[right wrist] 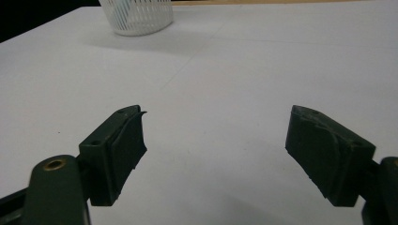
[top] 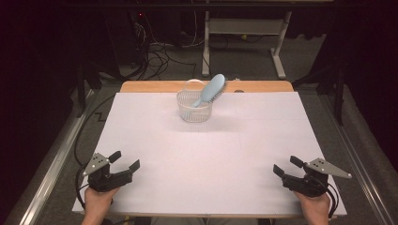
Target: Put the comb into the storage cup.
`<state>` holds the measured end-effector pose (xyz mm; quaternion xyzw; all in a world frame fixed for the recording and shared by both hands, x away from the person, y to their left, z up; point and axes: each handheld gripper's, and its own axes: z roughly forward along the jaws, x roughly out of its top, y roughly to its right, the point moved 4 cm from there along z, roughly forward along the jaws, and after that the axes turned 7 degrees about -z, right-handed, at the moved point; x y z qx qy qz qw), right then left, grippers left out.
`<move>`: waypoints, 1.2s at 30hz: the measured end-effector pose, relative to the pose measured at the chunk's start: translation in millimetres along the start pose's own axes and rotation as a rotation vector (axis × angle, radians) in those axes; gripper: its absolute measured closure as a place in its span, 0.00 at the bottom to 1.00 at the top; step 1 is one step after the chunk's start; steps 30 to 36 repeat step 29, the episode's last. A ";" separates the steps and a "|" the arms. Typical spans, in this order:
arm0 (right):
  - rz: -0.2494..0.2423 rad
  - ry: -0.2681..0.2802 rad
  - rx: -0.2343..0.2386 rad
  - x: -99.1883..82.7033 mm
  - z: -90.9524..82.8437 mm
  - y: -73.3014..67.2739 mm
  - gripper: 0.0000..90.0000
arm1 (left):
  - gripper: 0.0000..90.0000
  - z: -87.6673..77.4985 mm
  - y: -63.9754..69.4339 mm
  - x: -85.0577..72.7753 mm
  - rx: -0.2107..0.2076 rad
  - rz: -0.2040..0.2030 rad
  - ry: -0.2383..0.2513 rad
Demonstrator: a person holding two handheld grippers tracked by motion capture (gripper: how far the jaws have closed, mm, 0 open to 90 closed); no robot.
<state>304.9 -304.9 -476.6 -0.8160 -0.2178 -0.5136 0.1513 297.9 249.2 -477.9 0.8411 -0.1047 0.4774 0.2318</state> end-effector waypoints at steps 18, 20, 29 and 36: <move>0.015 -0.012 0.009 -5.8 -3.7 3.4 0.23 | 0.16 1.2 -0.6 -0.4 -0.002 -0.014 -0.001; 0.015 -0.009 0.009 -5.6 -4.1 3.0 0.23 | 0.16 1.1 -0.6 -0.4 -0.002 -0.014 -0.001; 0.012 -0.006 0.010 -5.2 -3.9 2.6 0.23 | 0.16 1.6 -1.1 -0.4 0.000 -0.014 -0.004; 0.012 -0.006 0.010 -5.2 -3.9 2.6 0.23 | 0.16 1.6 -1.1 -0.4 0.000 -0.014 -0.004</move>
